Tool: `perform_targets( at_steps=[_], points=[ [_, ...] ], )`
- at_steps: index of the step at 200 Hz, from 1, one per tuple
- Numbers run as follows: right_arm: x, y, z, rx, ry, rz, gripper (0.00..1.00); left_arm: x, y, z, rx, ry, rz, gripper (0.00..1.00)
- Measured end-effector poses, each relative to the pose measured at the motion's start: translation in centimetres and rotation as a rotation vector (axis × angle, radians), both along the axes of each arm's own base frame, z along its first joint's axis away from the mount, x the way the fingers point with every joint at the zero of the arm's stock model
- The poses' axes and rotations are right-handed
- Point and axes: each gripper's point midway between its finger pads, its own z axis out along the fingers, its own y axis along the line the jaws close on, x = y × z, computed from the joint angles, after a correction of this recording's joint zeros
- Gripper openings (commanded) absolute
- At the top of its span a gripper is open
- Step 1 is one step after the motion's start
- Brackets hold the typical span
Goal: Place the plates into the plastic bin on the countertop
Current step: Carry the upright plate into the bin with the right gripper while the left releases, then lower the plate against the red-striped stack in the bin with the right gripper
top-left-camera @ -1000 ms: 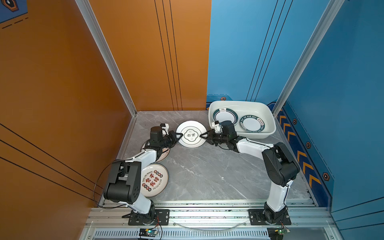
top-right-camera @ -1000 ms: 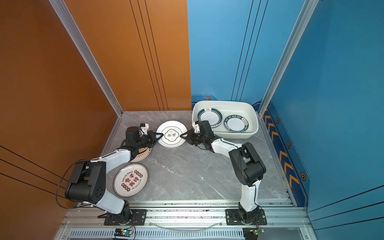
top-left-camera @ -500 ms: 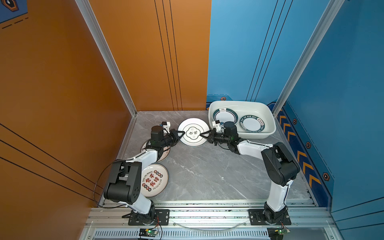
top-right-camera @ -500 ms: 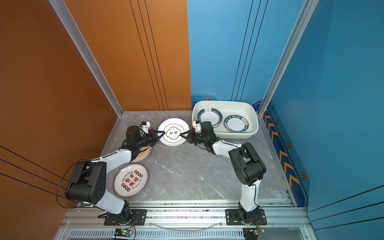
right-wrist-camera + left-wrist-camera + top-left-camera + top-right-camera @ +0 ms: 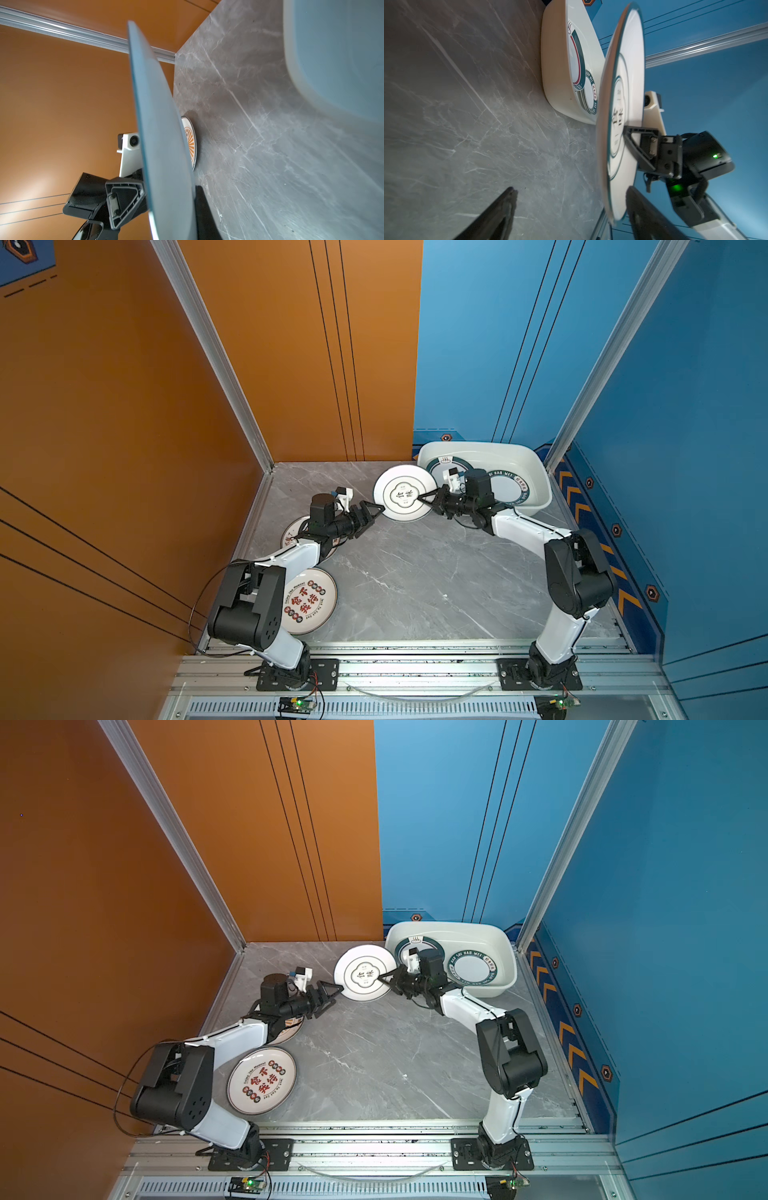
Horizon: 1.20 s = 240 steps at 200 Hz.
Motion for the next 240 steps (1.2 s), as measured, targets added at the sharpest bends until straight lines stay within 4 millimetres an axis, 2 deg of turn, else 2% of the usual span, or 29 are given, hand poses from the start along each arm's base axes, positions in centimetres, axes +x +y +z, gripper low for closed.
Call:
perform_targets(
  at_steps=[6,27,62,88,114,143,170,212,240],
  points=[
    [0.4,-0.7,0.5,-0.013,-0.011,-0.011,0.00,-0.2,0.1,0.0,0.014,-0.003,-0.002,1.00],
    [1.6,-3.0,1.7,-0.048,-0.035,-0.056,0.00,-0.8,0.5,0.8,0.062,-0.020,-0.001,0.98],
    [3.8,-8.4,1.1,-0.098,-0.007,-0.173,0.00,-1.3,1.9,3.6,0.156,-0.103,0.039,0.98],
    [5.8,-12.1,0.3,-0.119,0.019,-0.258,0.00,-1.7,4.0,4.8,0.224,-0.137,0.103,0.98],
    [8.0,-14.6,-0.8,-0.128,0.041,-0.314,0.00,-1.5,7.2,5.2,0.277,-0.139,0.201,0.98],
    [10.5,-16.3,-2.7,-0.133,0.072,-0.356,0.00,-1.6,10.4,4.4,0.339,-0.095,0.289,0.98],
    [12.6,-17.4,-5.2,-0.120,0.129,-0.391,0.00,-2.1,12.6,3.1,0.378,-0.045,0.340,0.98],
    [15.1,-17.9,-10.1,-0.099,0.222,-0.423,0.00,-2.9,14.2,1.2,0.388,0.012,0.374,0.98],
    [16.0,-17.9,-11.9,-0.085,0.260,-0.435,0.00,-2.9,14.4,1.1,0.387,0.016,0.379,0.98]
  ],
)
